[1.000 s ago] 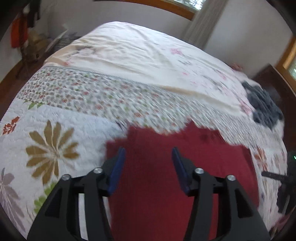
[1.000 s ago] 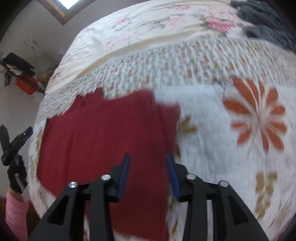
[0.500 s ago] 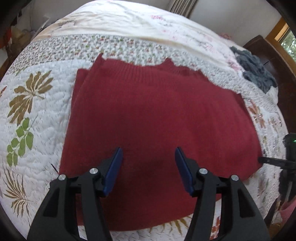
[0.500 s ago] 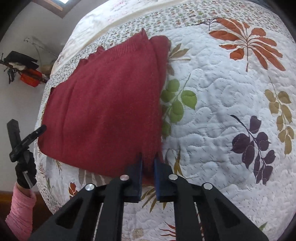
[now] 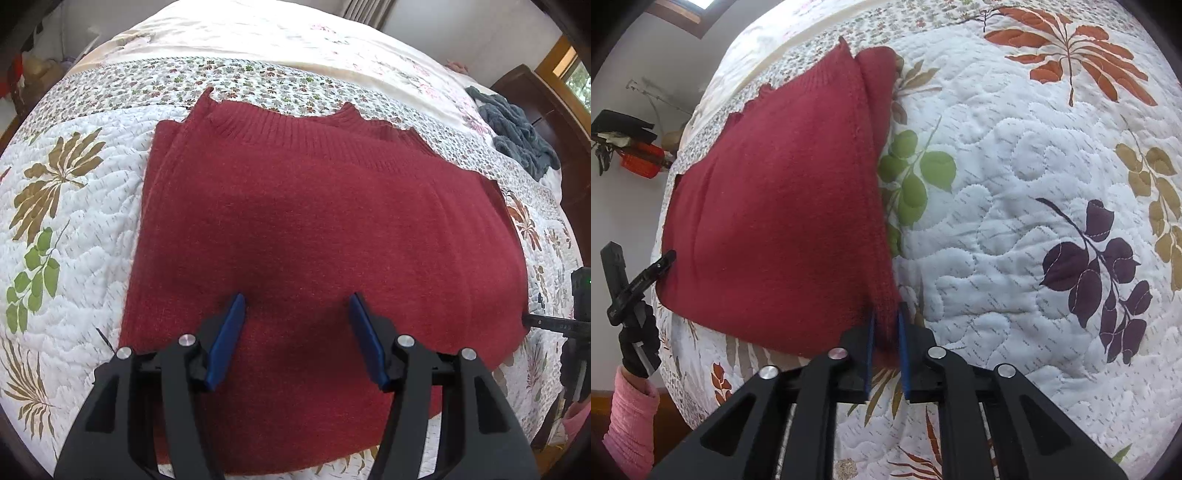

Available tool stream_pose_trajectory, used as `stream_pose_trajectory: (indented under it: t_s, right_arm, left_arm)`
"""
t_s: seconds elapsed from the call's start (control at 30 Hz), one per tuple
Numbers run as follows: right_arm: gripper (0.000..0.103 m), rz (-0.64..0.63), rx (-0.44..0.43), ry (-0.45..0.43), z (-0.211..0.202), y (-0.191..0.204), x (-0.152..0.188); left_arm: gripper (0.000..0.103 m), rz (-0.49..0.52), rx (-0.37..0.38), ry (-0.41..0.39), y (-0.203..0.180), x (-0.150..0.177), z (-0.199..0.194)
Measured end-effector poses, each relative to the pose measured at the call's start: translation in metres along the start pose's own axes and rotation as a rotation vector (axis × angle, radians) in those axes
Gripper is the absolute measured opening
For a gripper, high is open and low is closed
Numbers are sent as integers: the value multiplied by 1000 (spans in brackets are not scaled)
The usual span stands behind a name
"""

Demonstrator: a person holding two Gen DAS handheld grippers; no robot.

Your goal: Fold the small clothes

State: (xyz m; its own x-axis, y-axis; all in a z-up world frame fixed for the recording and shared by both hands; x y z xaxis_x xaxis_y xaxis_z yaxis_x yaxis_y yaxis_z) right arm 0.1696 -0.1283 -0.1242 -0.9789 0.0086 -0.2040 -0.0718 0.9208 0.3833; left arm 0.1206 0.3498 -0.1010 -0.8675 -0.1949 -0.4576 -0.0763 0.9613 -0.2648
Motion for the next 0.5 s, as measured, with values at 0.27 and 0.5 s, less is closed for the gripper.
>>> stream_pose_trajectory:
  t_s: [0.27, 0.5]
  right_arm:
    - [53, -32, -50, -84, -29, 14, -31]
    - [65, 106, -164, -70, -5, -9, -69]
  left_arm:
    - [62, -10, 16, -35, -21, -22, -15]
    - [63, 17, 37, -29, -48, -38, 5]
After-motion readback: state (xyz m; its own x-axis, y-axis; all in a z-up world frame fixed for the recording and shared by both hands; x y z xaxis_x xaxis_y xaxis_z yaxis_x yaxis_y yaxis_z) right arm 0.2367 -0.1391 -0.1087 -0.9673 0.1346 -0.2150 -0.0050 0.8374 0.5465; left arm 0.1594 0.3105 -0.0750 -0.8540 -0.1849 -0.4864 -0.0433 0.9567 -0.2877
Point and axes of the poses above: each gripper's, at about its wrist camera, not at the fingertips, and z roughly the way its jaws point, y to its left, x to its underside, the point moved 2 cm from there along z, roughly the way its jaws point, and after that the axes turned 7 degrees about -y, right-handed, at the moved point
